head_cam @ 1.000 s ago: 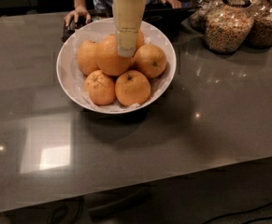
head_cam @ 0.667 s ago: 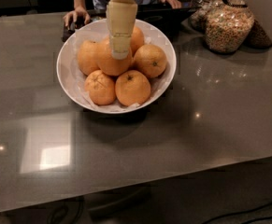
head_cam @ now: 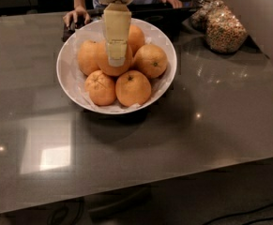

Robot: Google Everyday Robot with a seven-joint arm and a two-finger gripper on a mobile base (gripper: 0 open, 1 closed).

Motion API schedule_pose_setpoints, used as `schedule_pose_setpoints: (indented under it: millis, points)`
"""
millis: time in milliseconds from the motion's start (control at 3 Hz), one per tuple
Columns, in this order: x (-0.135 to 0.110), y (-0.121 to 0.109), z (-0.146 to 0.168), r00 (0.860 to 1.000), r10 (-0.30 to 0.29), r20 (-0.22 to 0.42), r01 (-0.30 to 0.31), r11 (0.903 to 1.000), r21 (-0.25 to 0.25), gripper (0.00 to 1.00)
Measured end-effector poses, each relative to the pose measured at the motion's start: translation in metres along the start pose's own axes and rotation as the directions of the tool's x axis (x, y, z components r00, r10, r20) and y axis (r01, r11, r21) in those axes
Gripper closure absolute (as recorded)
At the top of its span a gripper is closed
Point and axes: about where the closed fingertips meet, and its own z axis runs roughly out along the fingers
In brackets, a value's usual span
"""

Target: Pick orange from white bowl

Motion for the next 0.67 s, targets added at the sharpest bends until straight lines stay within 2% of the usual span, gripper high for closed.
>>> schedule_pose_setpoints:
  millis: [333,667]
  points:
    - [-0.0016,0.0019,0.0055,1.000,0.000,0.001,0.000,0.9999,-0.016,0.00]
    - [0.0010,0.0037,0.0085,1.000,0.010,0.007,-0.010,0.9996,-0.028,0.07]
